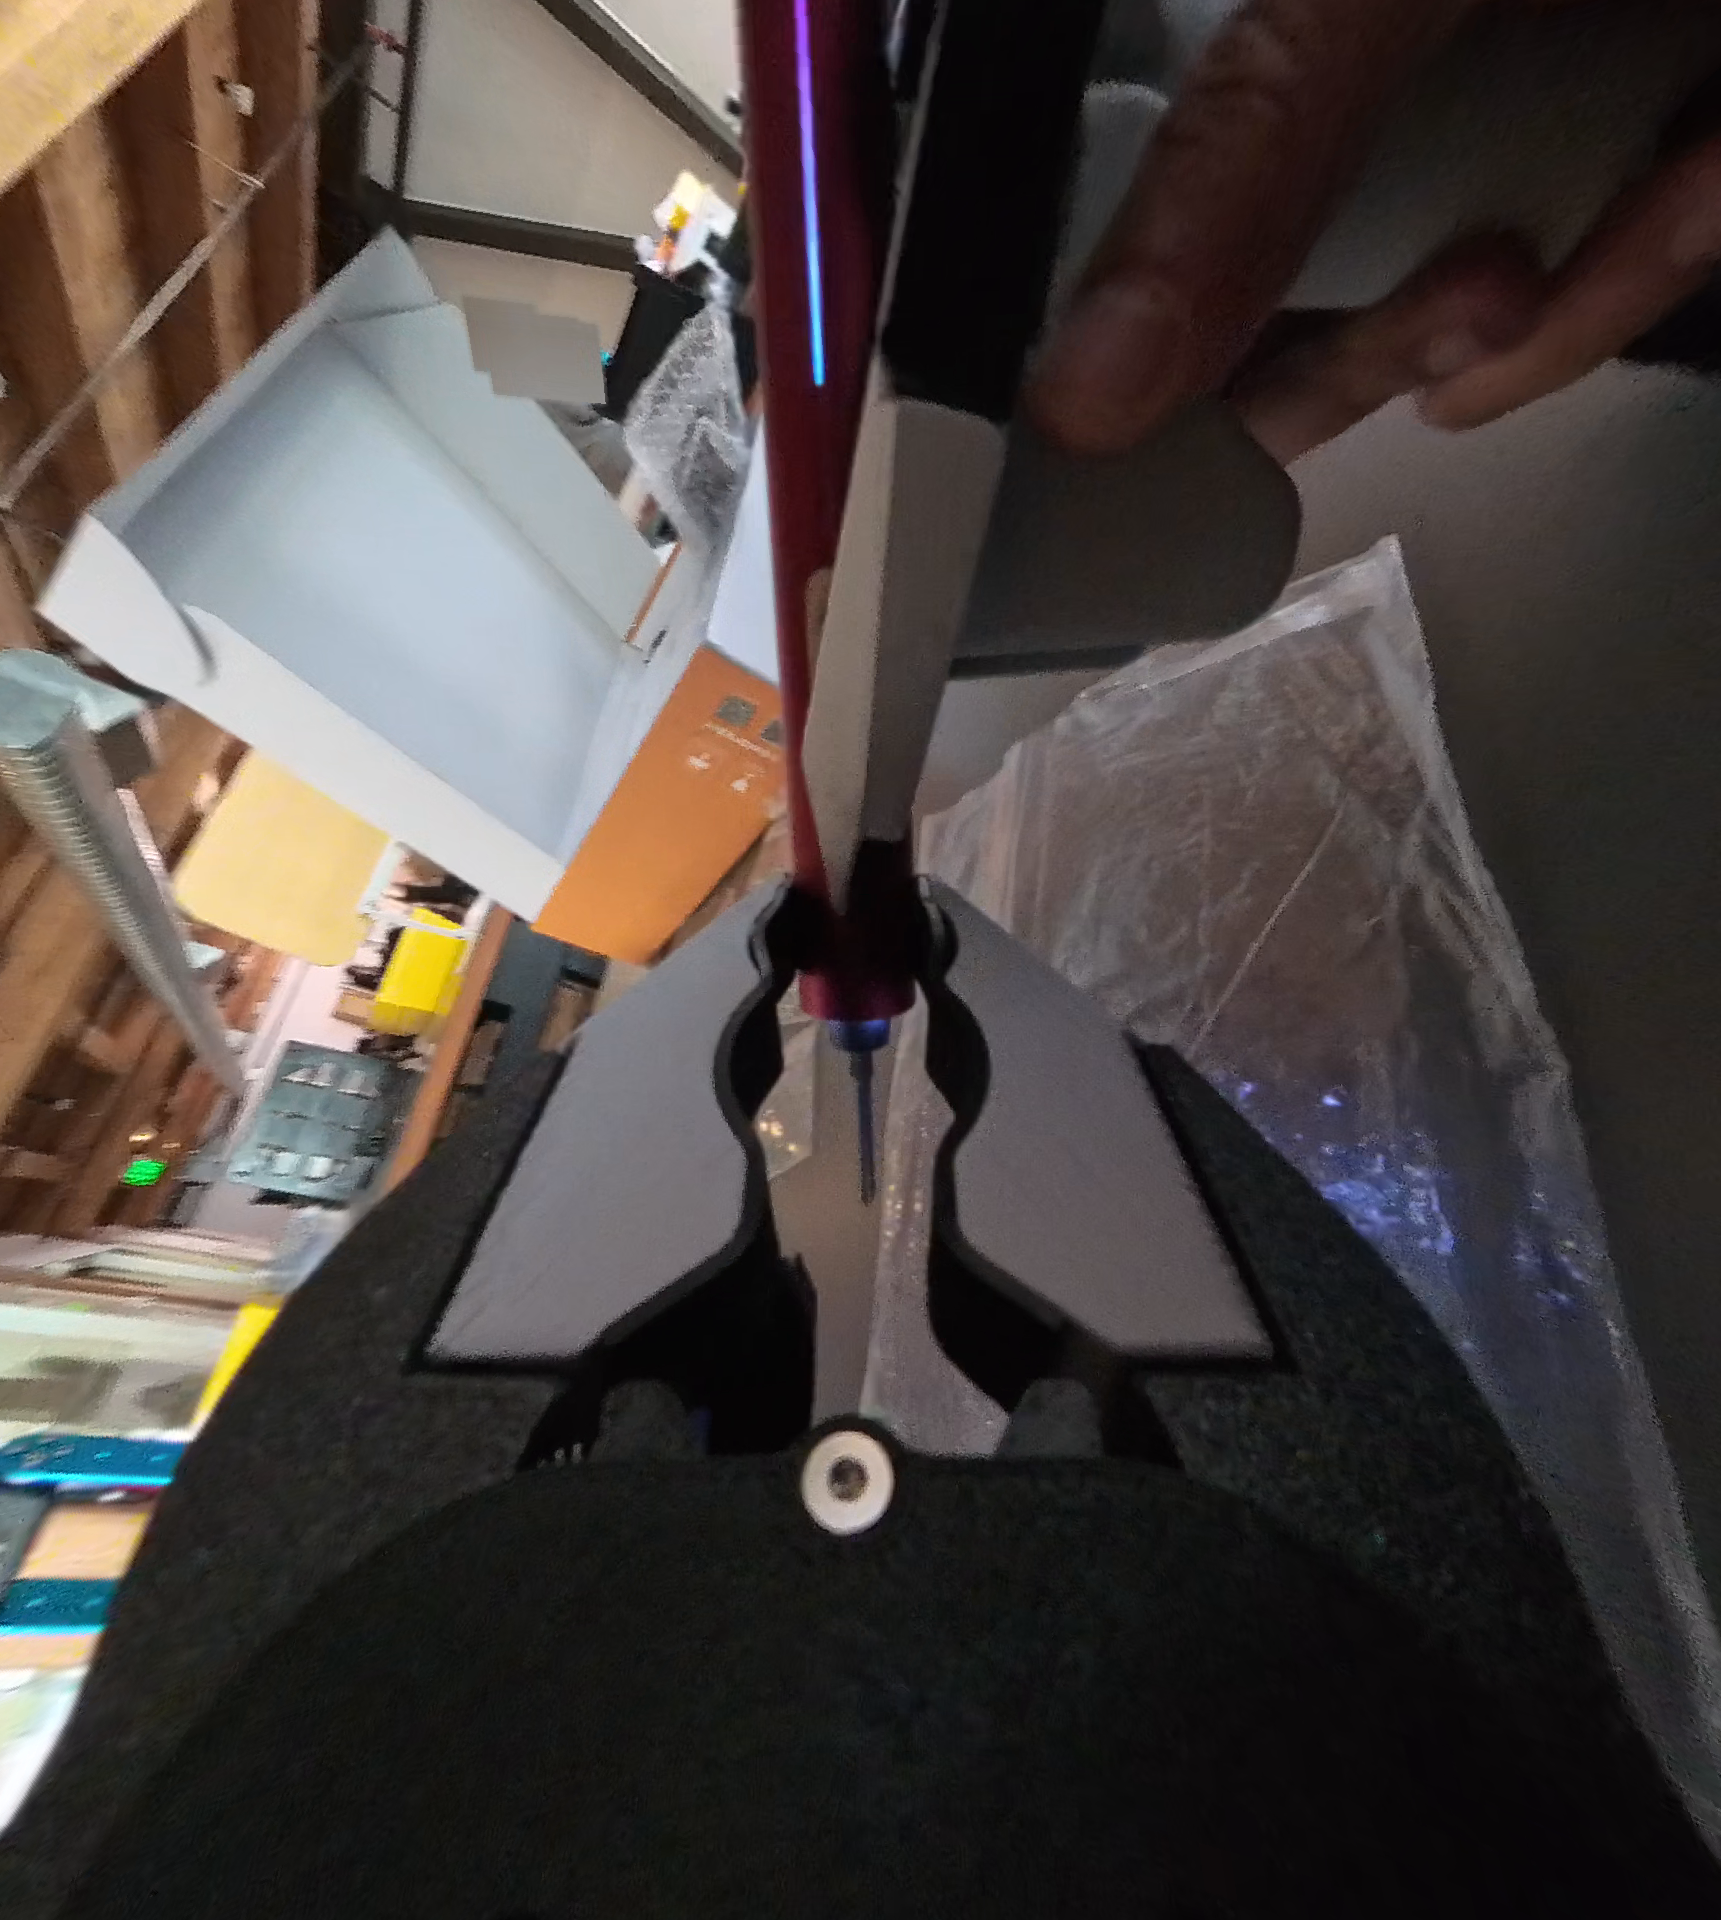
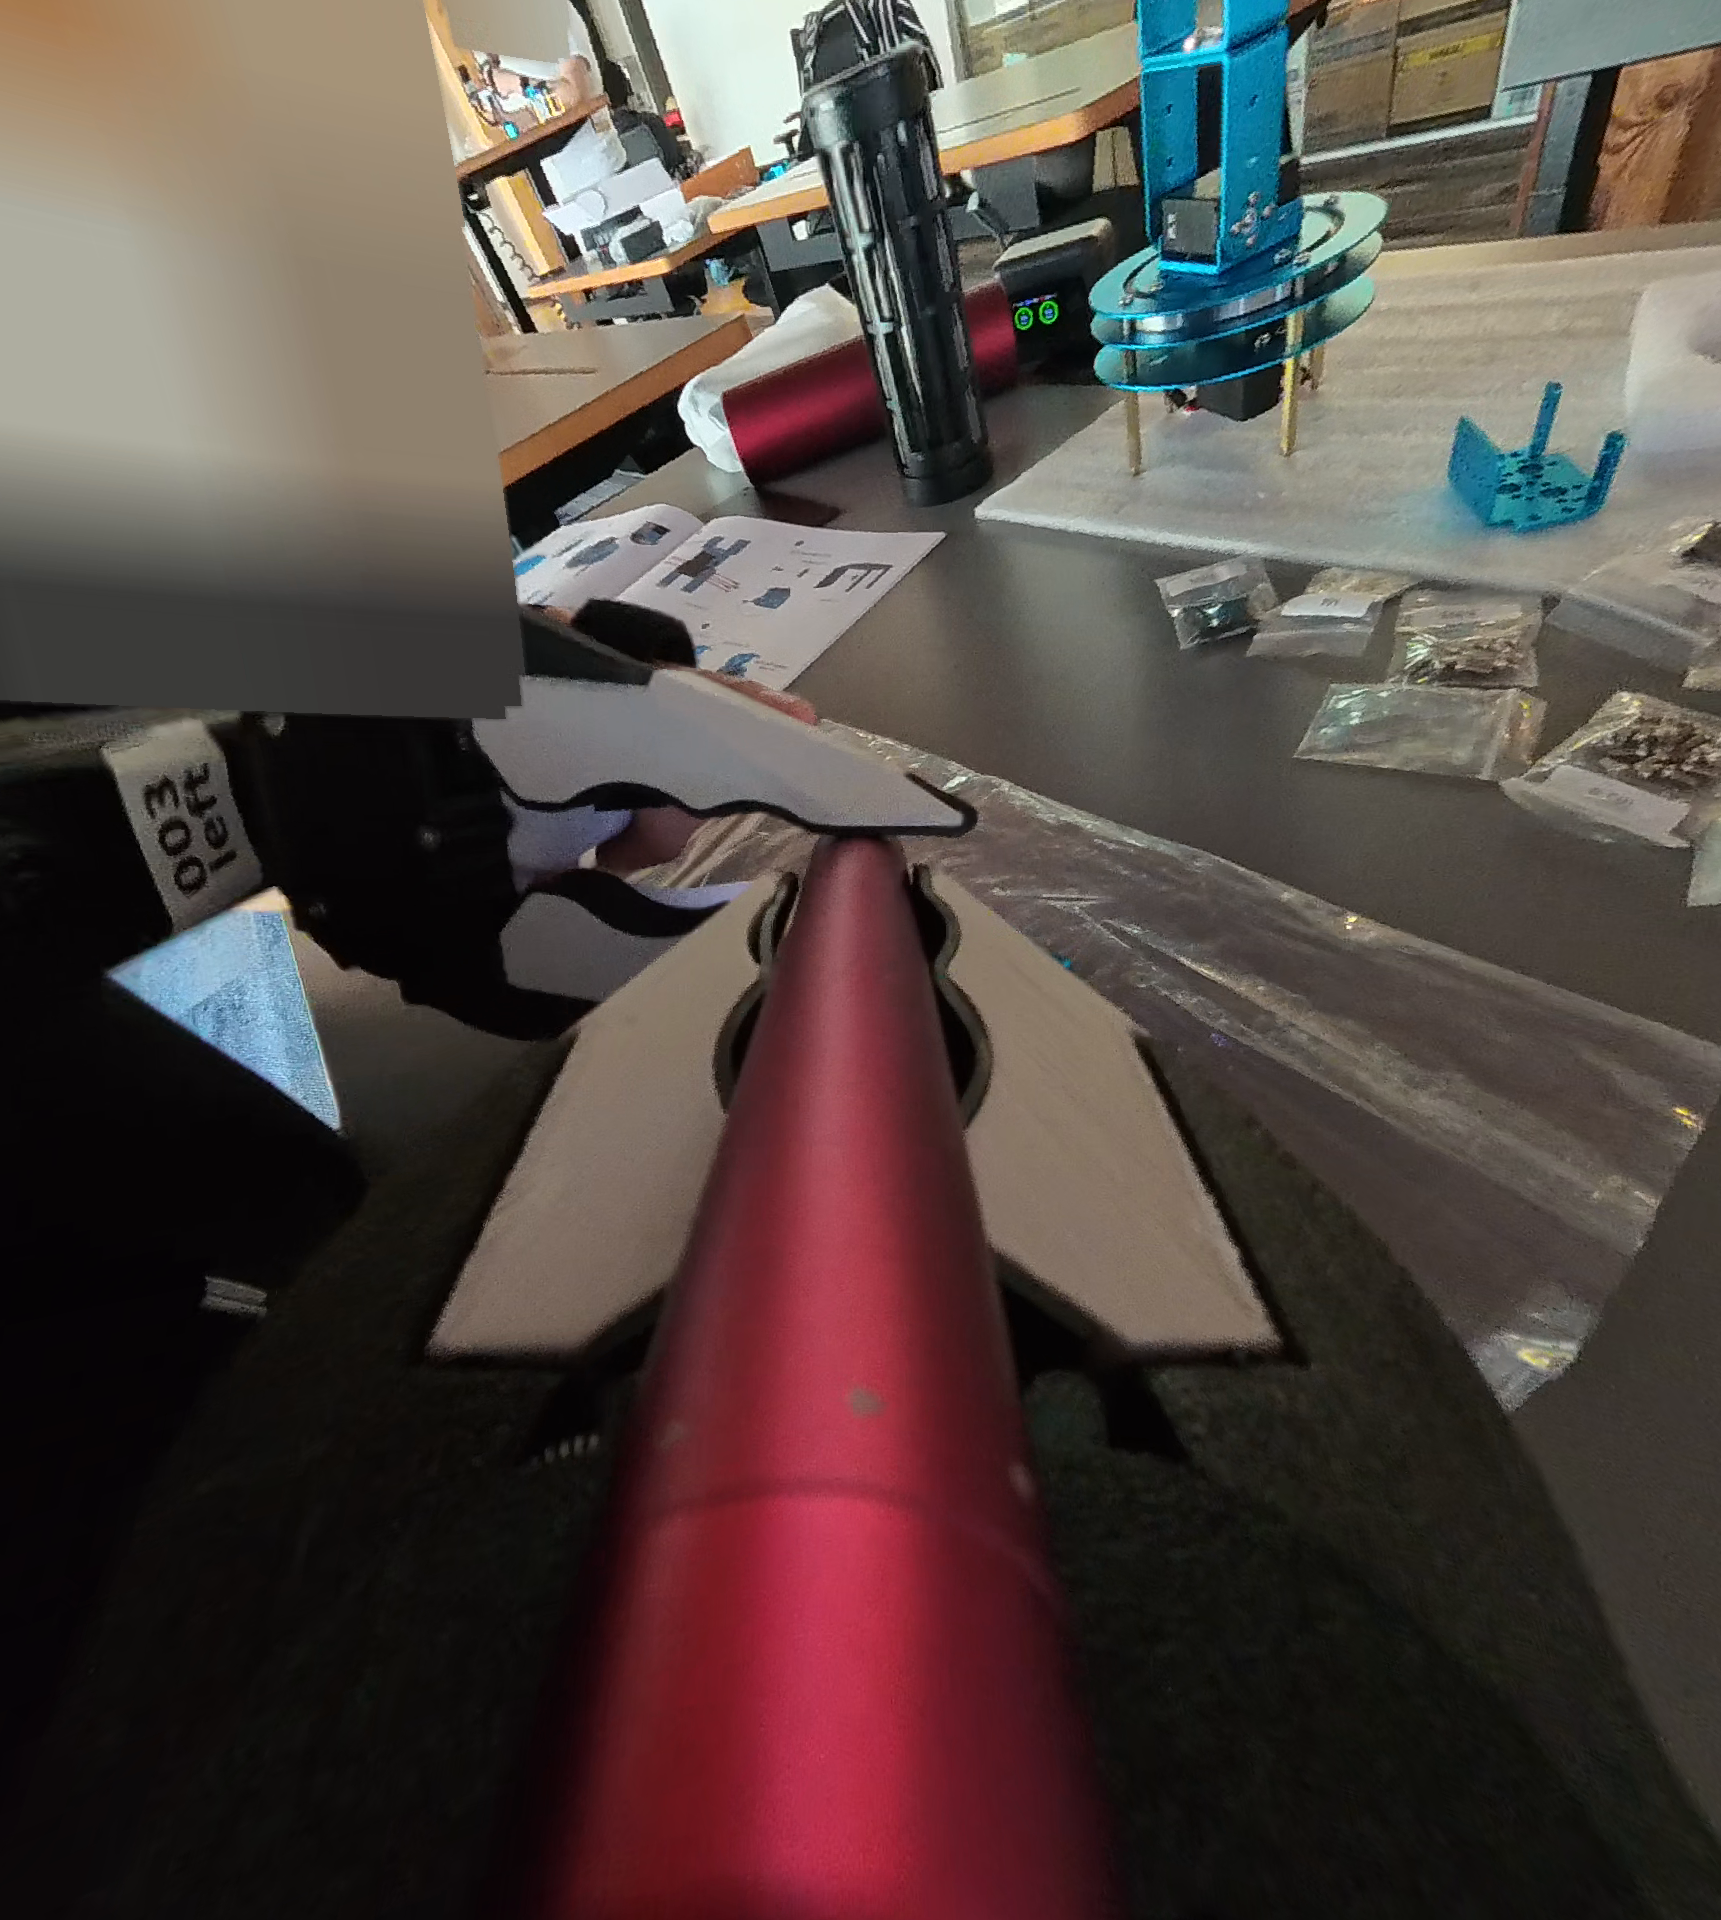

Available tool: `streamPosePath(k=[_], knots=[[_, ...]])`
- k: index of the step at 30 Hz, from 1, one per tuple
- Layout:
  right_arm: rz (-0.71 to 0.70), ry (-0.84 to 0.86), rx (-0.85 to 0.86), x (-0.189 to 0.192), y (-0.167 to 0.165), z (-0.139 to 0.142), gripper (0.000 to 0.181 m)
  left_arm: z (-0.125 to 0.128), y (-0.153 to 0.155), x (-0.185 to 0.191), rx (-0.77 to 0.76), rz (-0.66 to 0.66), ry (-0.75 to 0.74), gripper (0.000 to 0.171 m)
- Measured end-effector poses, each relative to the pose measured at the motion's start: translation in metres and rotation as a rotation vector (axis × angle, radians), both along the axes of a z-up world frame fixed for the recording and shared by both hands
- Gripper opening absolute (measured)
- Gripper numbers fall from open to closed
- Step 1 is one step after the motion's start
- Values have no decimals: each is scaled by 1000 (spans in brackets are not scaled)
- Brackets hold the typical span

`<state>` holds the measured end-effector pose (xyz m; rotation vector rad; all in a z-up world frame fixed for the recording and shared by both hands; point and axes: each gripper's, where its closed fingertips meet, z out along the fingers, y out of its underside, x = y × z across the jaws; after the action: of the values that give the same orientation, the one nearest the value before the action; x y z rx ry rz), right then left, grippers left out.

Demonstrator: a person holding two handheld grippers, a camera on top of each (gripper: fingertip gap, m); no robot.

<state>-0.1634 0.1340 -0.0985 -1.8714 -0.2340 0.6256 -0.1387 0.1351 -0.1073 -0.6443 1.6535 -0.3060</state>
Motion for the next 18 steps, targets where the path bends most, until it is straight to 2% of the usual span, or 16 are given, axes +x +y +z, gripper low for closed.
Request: streamPosePath(k=[4,7,8,9,18], knots=[[48,68,29,-4,2,5,22,3,0,-4,-55,-24,16,21],[97,129,32,-8,1,11,32,4,0,-6,-83,-35,6,21],[84,126,31,-7,3,11,23,5,0,-7,-71,-33,4,20],[84,112,30,-7,4,10,21,5,1,-7,-65,-22,6,21],[74,87,67,-8,4,13,21,8,0,-7,-115,-39,-3,21]])
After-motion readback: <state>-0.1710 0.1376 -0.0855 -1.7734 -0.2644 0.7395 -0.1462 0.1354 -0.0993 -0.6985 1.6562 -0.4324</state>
